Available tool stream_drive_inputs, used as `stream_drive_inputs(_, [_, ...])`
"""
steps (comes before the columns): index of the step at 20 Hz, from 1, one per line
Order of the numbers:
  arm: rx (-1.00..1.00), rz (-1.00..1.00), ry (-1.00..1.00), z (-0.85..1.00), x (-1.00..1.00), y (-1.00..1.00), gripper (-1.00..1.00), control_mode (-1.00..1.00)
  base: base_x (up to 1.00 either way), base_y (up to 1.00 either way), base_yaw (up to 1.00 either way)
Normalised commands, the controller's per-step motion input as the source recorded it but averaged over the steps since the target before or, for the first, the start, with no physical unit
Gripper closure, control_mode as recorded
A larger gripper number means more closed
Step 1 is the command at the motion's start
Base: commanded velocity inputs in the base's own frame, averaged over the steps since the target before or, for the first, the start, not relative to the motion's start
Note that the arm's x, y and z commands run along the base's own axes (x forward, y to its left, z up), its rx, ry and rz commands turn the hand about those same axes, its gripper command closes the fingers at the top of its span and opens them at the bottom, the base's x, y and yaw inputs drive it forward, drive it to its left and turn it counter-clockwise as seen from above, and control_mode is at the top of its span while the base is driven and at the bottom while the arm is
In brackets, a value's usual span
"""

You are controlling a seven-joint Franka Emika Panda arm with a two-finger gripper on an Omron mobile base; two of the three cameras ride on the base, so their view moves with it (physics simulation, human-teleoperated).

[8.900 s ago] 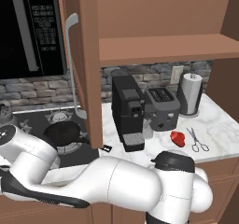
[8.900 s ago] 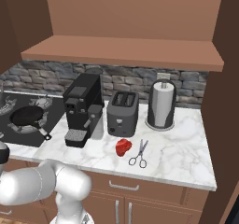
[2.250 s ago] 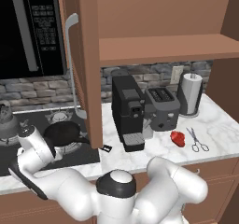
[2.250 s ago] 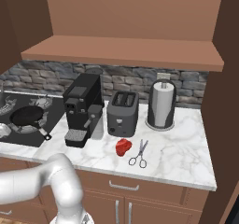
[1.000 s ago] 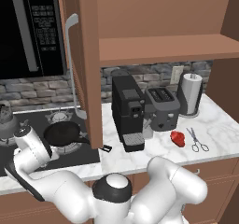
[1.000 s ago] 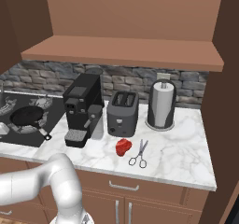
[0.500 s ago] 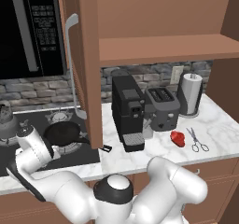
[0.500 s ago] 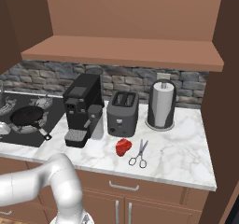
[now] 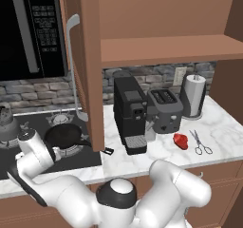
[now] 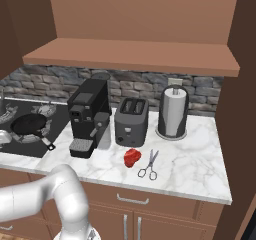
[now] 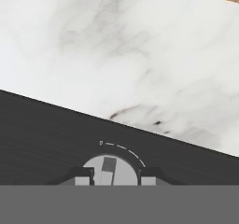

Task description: Pick the pan from the cabinet and place it on the stove. Then turn on the stove burner for the pan.

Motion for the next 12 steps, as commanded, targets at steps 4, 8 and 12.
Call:
stream_drive_inputs(4, [0.0, 0.17, -0.03, -0.26, -0.13, 0.0, 1.0, -1.0, 0.0, 0.0, 0.0])
stream_drive_inputs(8, [0.0, 0.18, -0.03, -0.29, -0.12, 0.0, 1.0, -1.0, 0.0, 0.0, 0.0])
stream_drive_inputs(12, [0.0, 0.17, -0.02, -0.29, -0.11, 0.0, 1.0, -1.0, 0.0, 0.0, 0.0])
